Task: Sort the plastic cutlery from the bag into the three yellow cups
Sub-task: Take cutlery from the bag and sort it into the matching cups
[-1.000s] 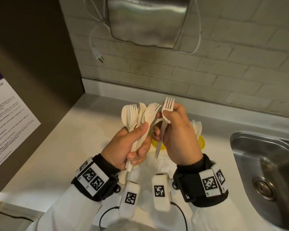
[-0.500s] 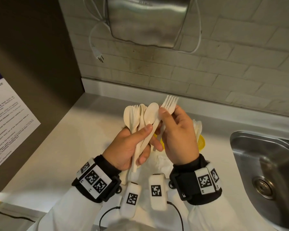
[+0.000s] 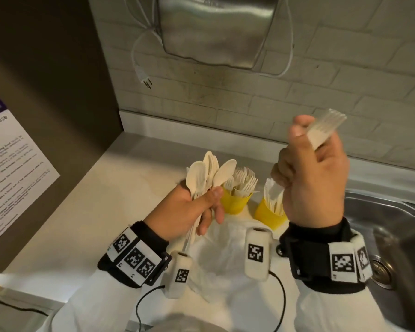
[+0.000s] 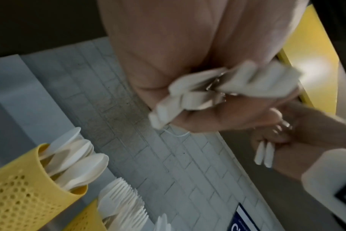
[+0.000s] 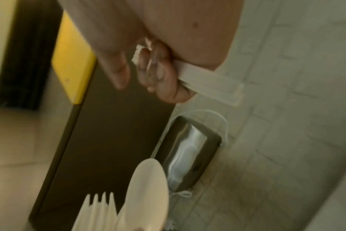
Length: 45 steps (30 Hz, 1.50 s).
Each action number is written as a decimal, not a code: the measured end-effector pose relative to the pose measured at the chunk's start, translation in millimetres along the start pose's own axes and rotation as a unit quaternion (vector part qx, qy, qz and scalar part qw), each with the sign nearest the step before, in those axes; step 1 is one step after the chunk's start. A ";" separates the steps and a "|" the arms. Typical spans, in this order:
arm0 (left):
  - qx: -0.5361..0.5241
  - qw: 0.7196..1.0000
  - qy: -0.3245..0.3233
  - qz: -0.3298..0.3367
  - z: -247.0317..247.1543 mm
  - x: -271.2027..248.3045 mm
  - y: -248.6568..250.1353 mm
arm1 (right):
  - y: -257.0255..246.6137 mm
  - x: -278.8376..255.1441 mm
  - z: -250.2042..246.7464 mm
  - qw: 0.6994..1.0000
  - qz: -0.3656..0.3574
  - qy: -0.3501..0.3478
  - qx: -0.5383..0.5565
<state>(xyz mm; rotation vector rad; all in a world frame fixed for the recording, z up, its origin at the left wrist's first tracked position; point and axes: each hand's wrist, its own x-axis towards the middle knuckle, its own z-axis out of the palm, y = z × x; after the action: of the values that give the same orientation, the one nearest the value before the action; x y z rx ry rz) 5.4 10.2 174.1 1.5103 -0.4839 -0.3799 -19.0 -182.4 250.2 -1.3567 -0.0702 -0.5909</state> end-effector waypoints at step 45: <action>0.145 0.983 0.092 0.066 7.8 9.1 -6.1 | -0.6 6.7 -2.0 0.987 -0.080 0.132 0.045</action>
<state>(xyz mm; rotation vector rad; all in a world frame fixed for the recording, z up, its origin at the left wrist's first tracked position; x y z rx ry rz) 9.4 -1.4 168.6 1.7651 -0.5049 -0.0638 -14.1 -186.7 252.8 -1.1821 0.0095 -0.8872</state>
